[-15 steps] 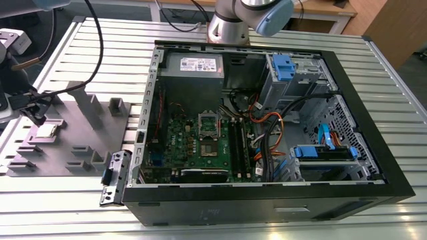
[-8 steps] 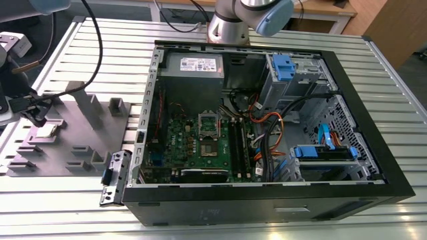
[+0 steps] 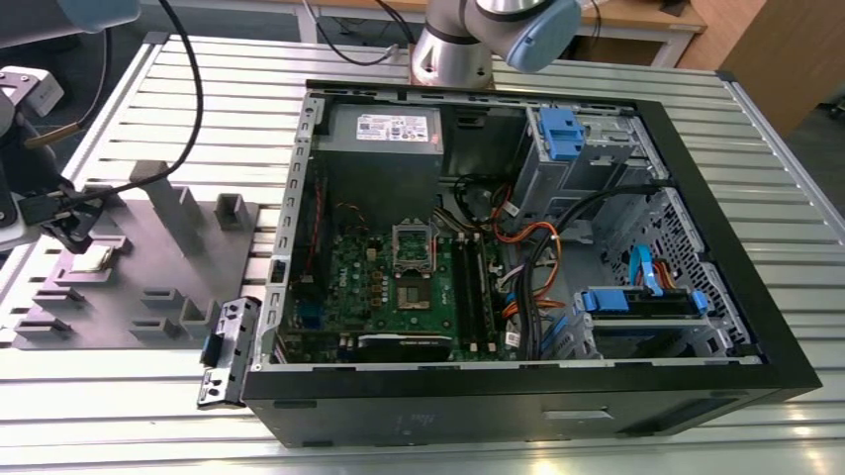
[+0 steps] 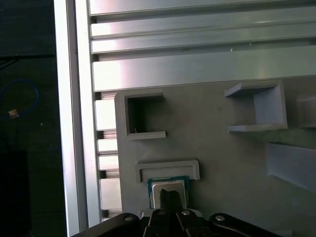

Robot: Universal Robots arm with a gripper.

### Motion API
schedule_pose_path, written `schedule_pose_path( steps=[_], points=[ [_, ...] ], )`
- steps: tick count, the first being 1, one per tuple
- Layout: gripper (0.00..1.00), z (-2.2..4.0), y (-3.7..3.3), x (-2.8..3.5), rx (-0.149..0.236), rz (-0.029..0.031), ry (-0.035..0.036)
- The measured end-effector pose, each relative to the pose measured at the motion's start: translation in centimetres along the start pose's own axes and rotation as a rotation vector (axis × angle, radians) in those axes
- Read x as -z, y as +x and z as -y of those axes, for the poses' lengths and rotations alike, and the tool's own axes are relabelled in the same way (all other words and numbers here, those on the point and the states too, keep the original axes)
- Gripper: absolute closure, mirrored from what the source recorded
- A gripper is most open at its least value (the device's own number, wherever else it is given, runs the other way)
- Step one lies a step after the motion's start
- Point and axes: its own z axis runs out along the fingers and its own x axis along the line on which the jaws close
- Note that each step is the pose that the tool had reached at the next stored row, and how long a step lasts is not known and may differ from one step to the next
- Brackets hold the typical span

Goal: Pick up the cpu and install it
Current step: 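Pick up the cpu and move it towards the insertion slot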

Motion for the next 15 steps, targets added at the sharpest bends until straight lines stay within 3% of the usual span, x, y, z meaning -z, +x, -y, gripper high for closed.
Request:
schedule_pose_path(
  steps=[2,7,10,11,13,15],
  points=[
    [0.89,0.04,0.1,0.0,0.0,0.0,0.002],
    [0.65,0.16,0.57,-0.04,0.0,0.0006,0.0091],
    [0.59,0.17,0.6,-0.05,0.0,0.001,0.0119],
    [0.53,0.17,0.6,-0.05,0.0,0.0009,0.012],
    [0.53,0.17,0.61,-0.06,0.0,0.0016,0.0121],
    [0.53,0.16,0.62,-0.12,0.007,0.0144,0.0109]
  ],
)
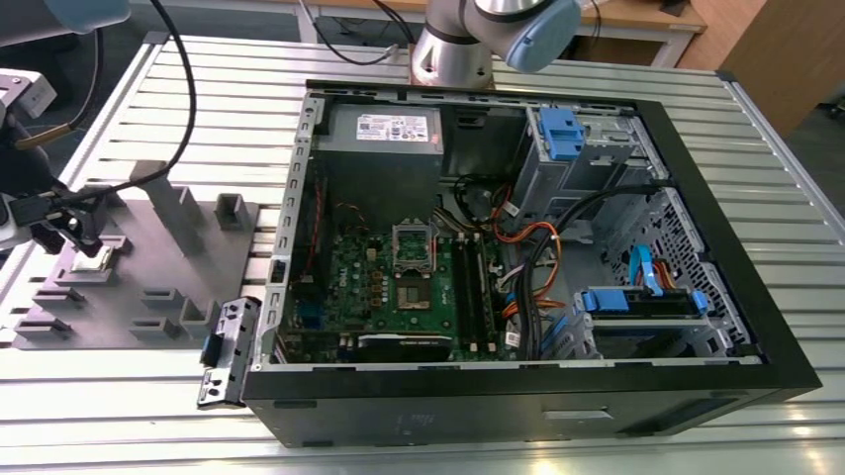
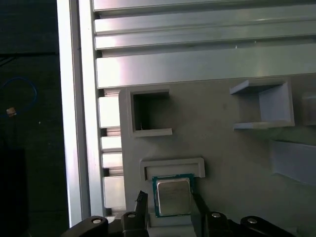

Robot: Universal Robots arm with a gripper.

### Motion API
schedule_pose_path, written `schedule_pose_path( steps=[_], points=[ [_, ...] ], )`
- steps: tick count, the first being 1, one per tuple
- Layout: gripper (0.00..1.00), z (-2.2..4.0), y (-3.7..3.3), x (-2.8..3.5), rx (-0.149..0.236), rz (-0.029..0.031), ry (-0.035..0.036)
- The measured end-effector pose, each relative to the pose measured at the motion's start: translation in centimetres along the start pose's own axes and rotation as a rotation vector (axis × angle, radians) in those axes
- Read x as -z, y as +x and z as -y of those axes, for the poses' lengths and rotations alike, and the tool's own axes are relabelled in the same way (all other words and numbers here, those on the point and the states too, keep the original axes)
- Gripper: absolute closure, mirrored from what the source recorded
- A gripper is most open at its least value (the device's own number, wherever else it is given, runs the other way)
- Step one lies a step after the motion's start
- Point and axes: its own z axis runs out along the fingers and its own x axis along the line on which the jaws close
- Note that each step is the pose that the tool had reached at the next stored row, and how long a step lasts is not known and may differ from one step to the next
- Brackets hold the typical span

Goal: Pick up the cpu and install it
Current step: 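Pick up the cpu and move it towards the insertion slot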

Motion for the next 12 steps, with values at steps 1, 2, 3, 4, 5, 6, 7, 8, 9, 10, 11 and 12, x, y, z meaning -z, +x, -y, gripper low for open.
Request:
schedule_pose_path(
  steps=[1,2,3,4,5,6,7,8,9,10,11,12],
  points=[
    [0.53,0.0,-0.01,-0.02,0.007,0.0098,-0.0007],
    [0.53,0.01,-0.01,-0.04,0.014,0.0199,-0.0015],
    [0.53,0.01,-0.02,-0.05,0.017,0.023,-0.0017],
    [0.53,0.01,-0.02,-0.05,0.017,0.023,-0.0017],
    [0.53,0.01,-0.02,-0.05,0.017,0.0231,-0.0017],
    [0.53,0.01,-0.02,-0.05,0.017,0.0231,-0.0017],
    [0.53,0.01,-0.02,-0.05,0.017,0.0231,-0.0017],
    [0.53,0.04,-0.01,-0.05,0.017,0.023,-0.0017],
    [0.53,0.09,-0.01,-0.05,0.017,0.0231,-0.0017],
    [0.53,0.11,-0.01,-0.05,0.017,0.023,-0.0016],
    [0.52,0.11,-0.02,-0.05,0.017,0.0231,-0.0017],
    [0.52,0.12,-0.02,-0.05,0.017,0.0231,-0.0017]
  ],
)
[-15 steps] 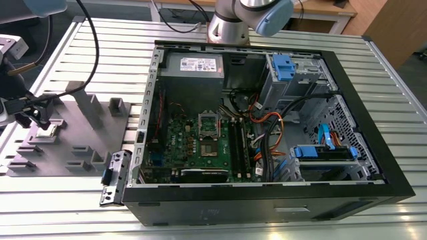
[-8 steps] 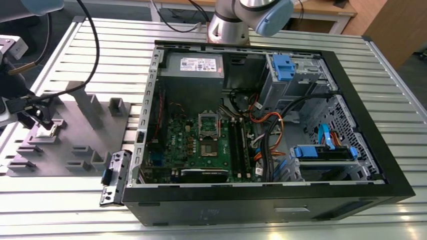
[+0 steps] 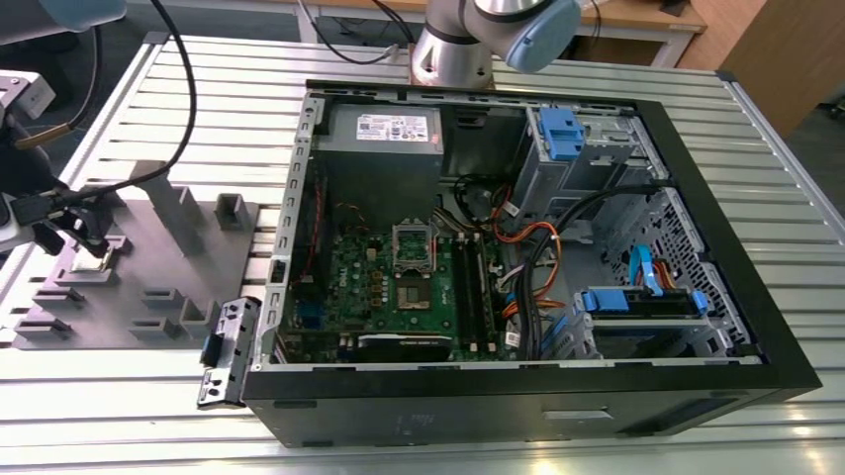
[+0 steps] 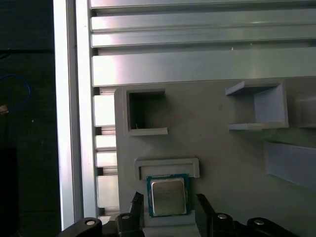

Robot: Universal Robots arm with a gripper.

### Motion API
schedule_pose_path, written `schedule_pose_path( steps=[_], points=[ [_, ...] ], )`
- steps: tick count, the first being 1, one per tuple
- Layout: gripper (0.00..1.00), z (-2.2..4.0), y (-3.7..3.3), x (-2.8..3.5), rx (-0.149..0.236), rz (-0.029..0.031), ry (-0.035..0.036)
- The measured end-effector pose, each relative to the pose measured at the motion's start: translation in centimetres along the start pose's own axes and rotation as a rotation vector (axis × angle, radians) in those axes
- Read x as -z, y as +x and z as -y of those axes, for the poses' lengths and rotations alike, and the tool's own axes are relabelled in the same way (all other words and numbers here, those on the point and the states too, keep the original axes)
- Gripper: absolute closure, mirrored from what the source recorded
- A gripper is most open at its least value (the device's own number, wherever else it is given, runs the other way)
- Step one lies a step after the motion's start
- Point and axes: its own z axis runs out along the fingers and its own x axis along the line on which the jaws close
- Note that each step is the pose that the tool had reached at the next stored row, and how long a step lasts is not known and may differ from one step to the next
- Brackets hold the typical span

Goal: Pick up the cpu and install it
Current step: 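Pick up the cpu and move it towards the insertion slot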

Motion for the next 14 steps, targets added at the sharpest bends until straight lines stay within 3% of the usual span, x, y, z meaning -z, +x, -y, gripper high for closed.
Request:
schedule_pose_path(
  steps=[1,4,11,14],
  points=[
    [0.45,0.01,-0.01,0.0,0.0,0.0,0.0],
    [0.45,0.02,-0.1,-0.1,0.0,0.0,0.0],
    [0.45,-0.01,-0.51,-1.26,0.0,-0.0016,0.0001],
    [0.45,-0.02,-0.52,-1.35,0.0,-0.003,0.0003]
  ],
)
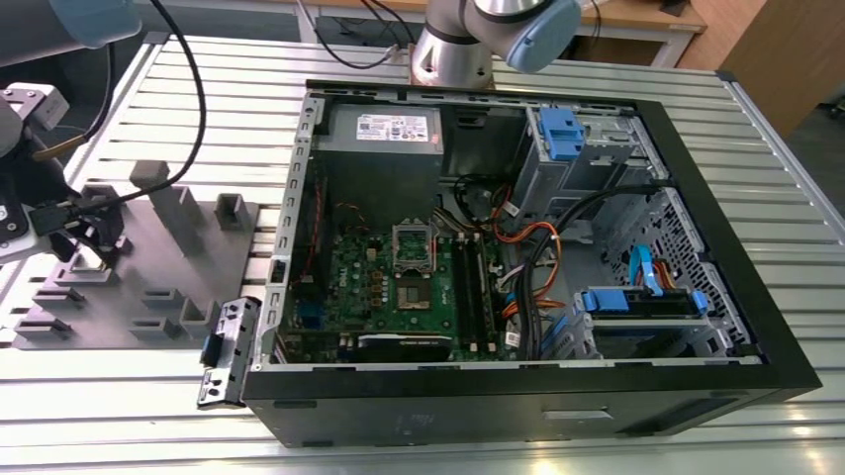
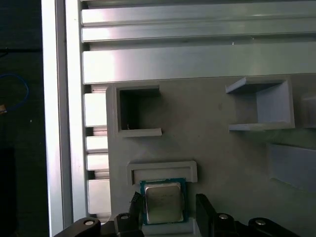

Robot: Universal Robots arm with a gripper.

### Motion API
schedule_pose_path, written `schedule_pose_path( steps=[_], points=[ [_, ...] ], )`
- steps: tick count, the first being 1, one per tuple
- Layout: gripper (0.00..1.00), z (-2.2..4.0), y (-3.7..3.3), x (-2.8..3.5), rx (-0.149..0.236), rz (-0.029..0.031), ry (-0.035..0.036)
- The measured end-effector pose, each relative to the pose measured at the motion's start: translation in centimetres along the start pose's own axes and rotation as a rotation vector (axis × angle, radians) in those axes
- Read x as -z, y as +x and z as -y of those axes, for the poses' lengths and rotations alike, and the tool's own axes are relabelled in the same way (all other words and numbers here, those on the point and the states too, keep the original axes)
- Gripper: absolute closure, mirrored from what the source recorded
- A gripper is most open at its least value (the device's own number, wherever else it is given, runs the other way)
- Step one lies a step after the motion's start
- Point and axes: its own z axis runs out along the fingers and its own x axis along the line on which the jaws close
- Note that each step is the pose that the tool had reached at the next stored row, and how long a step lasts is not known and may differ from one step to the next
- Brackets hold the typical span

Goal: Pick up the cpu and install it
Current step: 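Pick up the cpu and move it towards the insertion slot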

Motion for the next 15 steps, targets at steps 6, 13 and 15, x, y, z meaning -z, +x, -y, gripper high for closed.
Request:
schedule_pose_path(
  steps=[6,13,15],
  points=[
    [0.44,-0.02,0.01,-0.03,0.0,-0.0001,-0.0002],
    [0.32,-0.25,0.02,-0.2,0.0,-0.0002,-0.0004],
    [0.32,-0.4,0.04,-0.37,0.0,-0.0001,-0.0005]
  ],
)
